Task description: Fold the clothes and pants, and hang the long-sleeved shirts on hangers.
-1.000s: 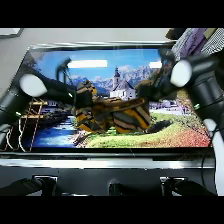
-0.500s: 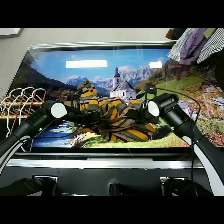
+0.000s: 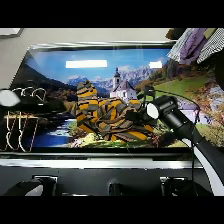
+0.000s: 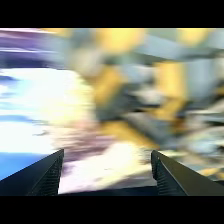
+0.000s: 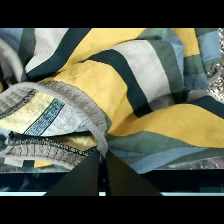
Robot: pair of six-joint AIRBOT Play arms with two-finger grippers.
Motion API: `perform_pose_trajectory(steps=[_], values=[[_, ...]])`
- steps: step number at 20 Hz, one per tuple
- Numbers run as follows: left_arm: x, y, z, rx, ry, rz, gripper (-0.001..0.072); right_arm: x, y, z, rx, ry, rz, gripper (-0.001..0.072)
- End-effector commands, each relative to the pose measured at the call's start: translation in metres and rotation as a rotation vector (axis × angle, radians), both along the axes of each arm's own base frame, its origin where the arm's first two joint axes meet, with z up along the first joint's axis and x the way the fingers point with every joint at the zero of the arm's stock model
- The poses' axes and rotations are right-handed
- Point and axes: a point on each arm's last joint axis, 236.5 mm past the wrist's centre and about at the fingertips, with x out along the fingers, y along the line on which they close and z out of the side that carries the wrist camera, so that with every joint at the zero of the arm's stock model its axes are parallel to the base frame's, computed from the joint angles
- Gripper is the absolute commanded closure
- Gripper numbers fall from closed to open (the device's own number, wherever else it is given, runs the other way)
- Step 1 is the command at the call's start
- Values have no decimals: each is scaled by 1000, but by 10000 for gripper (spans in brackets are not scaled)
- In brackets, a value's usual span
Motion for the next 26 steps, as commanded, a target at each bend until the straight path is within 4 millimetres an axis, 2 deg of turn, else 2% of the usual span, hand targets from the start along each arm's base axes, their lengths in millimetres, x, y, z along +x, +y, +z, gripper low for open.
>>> perform_pose_trajectory(steps=[1, 3, 6, 11, 17, 23, 26], values=[[-43, 82, 4, 134, 67, -108, 93, -6, 0, 3, 2, 9, 21, 678], [-55, 104, -5, 148, 109, -101, 93, -6, 0, 3, 1, 7, 26, 678], [-68, 122, -27, 182, 102, -212, 93, -5, 0, 4, 1, 4, 27, 679], [-80, 173, -52, 222, 61, -87, 93, -1, -9, 3, -45, -14, 41, 678], [-98, 215, -74, 264, 46, -14, 94, -2, -9, 3, -44, -13, 41, 678], [-94, 238, -70, 280, -45, 19, 99, -2, -9, 3, -43, -13, 40, 678], [-97, 245, -78, 292, -46, 45, 98, -2, -9, 3, -44, -12, 40, 678]])
